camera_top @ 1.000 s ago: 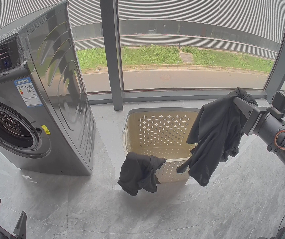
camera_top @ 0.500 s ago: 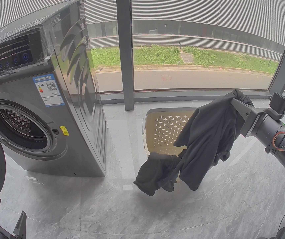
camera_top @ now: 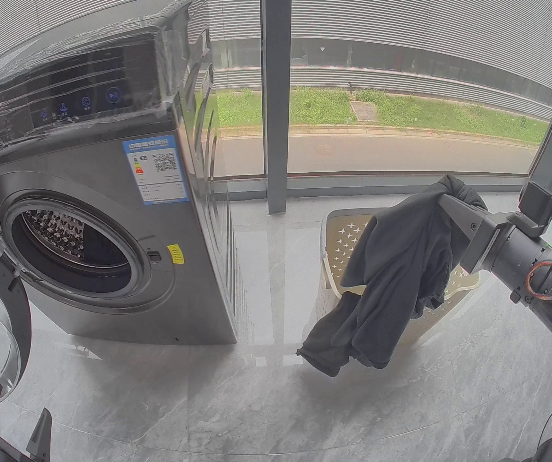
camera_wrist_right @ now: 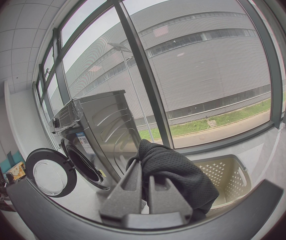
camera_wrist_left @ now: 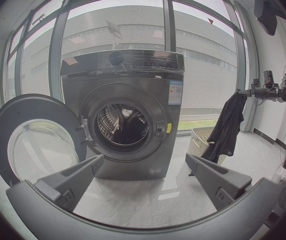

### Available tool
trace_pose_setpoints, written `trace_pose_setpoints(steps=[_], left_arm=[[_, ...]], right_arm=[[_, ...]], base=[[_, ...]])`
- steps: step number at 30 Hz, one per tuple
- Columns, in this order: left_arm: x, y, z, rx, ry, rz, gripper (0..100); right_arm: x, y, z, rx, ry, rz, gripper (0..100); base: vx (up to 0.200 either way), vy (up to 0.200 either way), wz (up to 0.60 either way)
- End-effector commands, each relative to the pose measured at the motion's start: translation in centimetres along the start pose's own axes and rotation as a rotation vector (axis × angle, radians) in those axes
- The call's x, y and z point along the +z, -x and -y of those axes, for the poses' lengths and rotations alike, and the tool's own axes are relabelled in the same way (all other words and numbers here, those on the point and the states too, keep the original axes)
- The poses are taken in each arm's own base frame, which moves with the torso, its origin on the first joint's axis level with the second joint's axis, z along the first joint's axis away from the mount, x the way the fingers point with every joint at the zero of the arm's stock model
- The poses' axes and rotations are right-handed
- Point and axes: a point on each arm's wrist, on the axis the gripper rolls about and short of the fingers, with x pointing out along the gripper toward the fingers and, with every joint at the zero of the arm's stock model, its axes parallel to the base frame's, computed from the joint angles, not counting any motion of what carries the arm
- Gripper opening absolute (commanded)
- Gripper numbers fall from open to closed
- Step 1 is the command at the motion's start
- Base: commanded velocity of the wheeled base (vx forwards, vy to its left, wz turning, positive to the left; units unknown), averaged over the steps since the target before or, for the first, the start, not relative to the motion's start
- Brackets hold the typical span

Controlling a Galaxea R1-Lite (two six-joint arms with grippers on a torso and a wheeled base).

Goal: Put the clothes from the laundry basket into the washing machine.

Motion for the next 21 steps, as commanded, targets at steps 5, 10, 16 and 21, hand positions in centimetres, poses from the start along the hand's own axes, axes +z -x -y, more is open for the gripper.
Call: trace_pose_setpoints(steps=[5,10,16,21], left_arm=[[-0.5,-0.03,-0.01,0.0,0.003,-0.003,100],[-0.52,-0.03,-0.01,0.0,0.003,-0.004,100],[-0.52,-0.03,-0.01,0.0,0.001,-0.004,100],[-0.52,-0.02,-0.01,0.0,0.001,-0.003,100]], right_arm=[[-0.15,0.13,-0.24,0.031,-0.004,-0.005,0],[-0.1,0.17,-0.39,0.039,-0.005,-0.003,0],[-0.18,0.28,-0.6,0.05,-0.009,-0.007,0],[-0.23,0.3,-0.62,0.051,-0.009,-0.009,0]], base=[[0.0,0.2,0.0],[0.0,0.2,0.0],[0.0,0.067,0.0],[-0.12,0.0,0.0]])
